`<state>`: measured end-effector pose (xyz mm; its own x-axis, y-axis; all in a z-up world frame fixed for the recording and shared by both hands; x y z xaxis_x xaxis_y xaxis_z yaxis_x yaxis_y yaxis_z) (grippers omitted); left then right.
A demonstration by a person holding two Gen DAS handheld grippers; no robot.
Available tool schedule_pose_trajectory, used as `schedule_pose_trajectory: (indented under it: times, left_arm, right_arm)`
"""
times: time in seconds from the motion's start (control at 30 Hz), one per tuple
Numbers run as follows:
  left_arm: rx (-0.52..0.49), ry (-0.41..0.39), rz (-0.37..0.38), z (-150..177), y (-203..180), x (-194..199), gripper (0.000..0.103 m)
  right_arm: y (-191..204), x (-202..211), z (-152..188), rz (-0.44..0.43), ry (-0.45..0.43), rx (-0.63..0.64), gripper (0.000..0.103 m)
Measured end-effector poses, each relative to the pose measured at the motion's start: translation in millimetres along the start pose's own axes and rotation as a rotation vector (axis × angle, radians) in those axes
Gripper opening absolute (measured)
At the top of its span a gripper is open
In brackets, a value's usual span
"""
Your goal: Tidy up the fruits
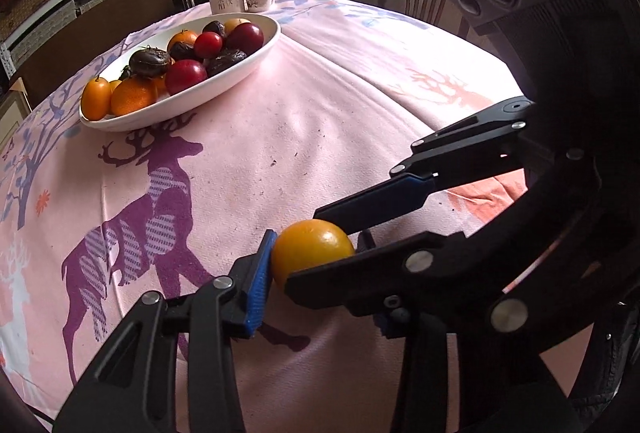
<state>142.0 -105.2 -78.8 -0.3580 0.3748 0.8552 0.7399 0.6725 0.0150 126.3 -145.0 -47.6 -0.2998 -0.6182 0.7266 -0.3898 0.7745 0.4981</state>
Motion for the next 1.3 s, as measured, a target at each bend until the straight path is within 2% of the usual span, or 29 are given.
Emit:
schedule_pose_trajectory:
  times: [0.17,0.27,0.43,0.57,0.73,0.93,0.97,1.0,1.03,1.1,1.2,1.3]
  left_arm:
    - [-0.009,-0.031,-0.024,-6,-1,7,0.036]
    - [-0.010,-0.061,-0.038,-19,5,17,0.036]
    - [-0.025,-0.136,-0.086,-68,26,43,0.036]
    - [0.012,-0.191,-0.089,-112,59,52,0.036]
    - [0.054,-0.192,-0.065,-149,99,26,0.036]
    - [0.108,-0.143,-0.055,-168,132,-30,0.036]
    - [0.133,-0.144,-0.047,-169,136,-35,0.039]
    - [0.164,-0.148,-0.034,-169,140,-36,0.051]
    - [0.192,-0.162,-0.030,-168,143,-35,0.068]
    - [0.230,-0.208,-0.055,-164,147,-25,0.081]
    - [0.263,-0.241,-0.095,-156,148,-4,0.084]
    - [0.326,-0.301,-0.147,-141,145,26,0.094]
  right_arm:
    - [2,13,-2,0.007,-0.047,0.009,0.038]
    - [5,26,-14,0.017,-0.091,0.020,0.038]
    - [11,57,-63,0.056,-0.204,0.068,0.038]
    - [3,73,-114,0.079,-0.272,0.090,0.038]
    - [-26,57,-160,0.123,-0.274,0.085,0.038]
    - [-71,18,-189,0.169,-0.236,0.061,0.039]
    - [-75,17,-191,0.192,-0.255,0.066,0.039]
    - [-79,19,-191,0.222,-0.283,0.061,0.051]
    - [-81,23,-188,0.225,-0.309,0.049,0.067]
    - [-81,32,-183,0.189,-0.326,0.037,0.067]
    - [-78,57,-173,0.180,-0.386,-0.006,0.067]
    - [-73,78,-152,0.147,-0.425,-0.065,0.067]
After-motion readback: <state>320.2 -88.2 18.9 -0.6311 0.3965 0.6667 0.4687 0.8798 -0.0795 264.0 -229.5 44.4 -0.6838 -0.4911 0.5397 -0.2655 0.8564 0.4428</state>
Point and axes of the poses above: each gripper's, at about its wrist camera, not at the fingertips, and x roughly against the way its jaws point, y to its left, z to its underside, the point moved 4 cm from there along -x, roughly the way its jaws point, and after that the axes turned 5 degrees about y, right-handed, at the moved point
